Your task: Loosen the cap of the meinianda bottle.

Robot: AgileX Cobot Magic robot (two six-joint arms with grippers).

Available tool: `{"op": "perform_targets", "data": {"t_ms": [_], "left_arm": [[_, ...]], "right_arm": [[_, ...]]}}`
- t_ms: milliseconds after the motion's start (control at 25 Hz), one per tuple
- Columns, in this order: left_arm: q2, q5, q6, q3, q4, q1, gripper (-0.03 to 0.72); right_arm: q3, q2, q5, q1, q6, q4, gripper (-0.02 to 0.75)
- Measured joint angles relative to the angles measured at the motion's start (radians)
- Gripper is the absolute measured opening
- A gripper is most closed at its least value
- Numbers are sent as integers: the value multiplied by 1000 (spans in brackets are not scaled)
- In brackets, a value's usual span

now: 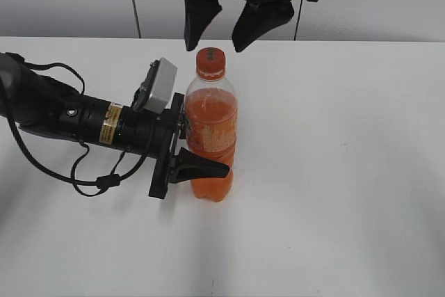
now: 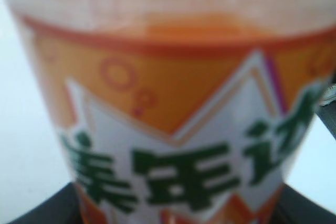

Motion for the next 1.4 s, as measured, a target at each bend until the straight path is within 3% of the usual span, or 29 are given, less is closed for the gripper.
{"op": "perform_targets", "data": {"t_ms": [600, 960, 1080, 1240, 1400], "left_arm": [[0, 2, 0, 0, -5, 0, 400], [0, 4, 0, 0, -18, 0, 400], [0, 4, 0, 0, -20, 0, 400], [0, 5, 0, 0, -21, 0, 400], [0, 11, 2, 0, -21, 0, 400]], "right_arm": [[0, 47, 0, 0, 12, 4, 427], [0, 49, 0, 0, 1, 3, 276], [0, 49, 0, 0, -29, 2, 274], [0, 49, 0, 0, -173, -8, 274], [0, 49, 0, 0, -560, -9, 272]]}}
